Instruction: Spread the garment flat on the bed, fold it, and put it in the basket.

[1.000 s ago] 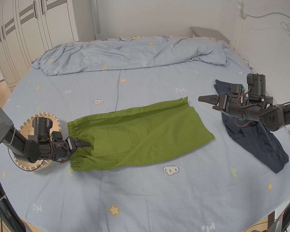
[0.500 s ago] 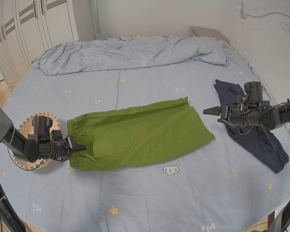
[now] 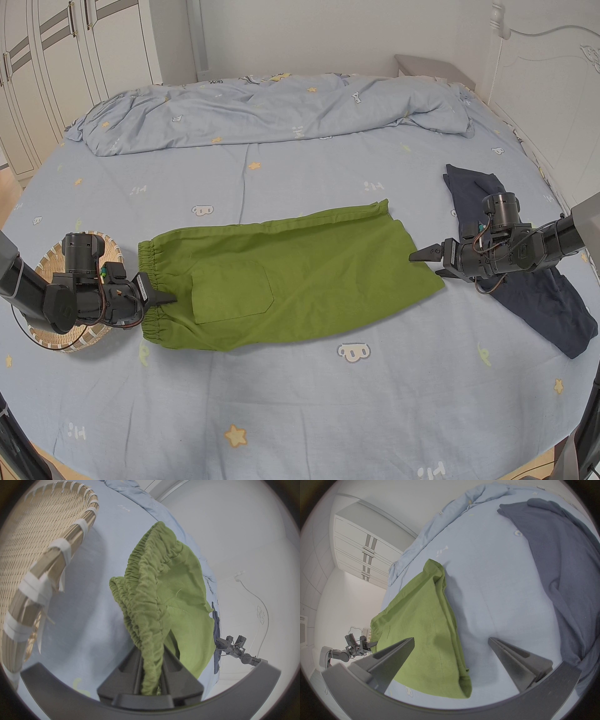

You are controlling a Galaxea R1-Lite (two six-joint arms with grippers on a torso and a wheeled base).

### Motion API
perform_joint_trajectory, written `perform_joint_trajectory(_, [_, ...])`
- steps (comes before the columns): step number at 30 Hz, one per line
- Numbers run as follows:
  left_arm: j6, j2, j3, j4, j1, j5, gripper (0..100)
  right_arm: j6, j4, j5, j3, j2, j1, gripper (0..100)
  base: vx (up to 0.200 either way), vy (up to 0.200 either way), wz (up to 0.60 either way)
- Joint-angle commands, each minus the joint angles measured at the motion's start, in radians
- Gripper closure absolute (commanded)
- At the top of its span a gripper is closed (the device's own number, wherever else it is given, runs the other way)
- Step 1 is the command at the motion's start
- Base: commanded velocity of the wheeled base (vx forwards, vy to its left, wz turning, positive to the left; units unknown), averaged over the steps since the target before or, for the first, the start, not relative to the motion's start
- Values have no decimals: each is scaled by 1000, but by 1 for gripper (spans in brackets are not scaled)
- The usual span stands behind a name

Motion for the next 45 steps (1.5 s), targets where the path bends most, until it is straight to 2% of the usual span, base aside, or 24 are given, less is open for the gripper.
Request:
perform_joint_trajectory(1, [-1,-8,0,-1,-3,0,100,2,0,5,-1,28,-1,0,0,0,0])
perform_joint_trajectory(8, [-1,-8,0,-1,-3,0,100,11,-1,63,14,27,14,0,0,0,0])
perform_joint_trajectory(15, [-1,-8,-2,-1,-1,0,100,11,-5,65,38,19,45,0,0,0,0])
perform_joint_trajectory(27, [-1,-16,-2,-1,2,0,100,11,-6,63,31,30,45,0,0,0,0])
perform_joint_trajectory(28, [-1,-16,-2,0,3,0,100,11,-6,63,29,30,39,100,0,0,0])
perform_joint_trajectory(45, [1,-14,-2,-1,3,0,100,5,-18,57,29,24,20,100,0,0,0])
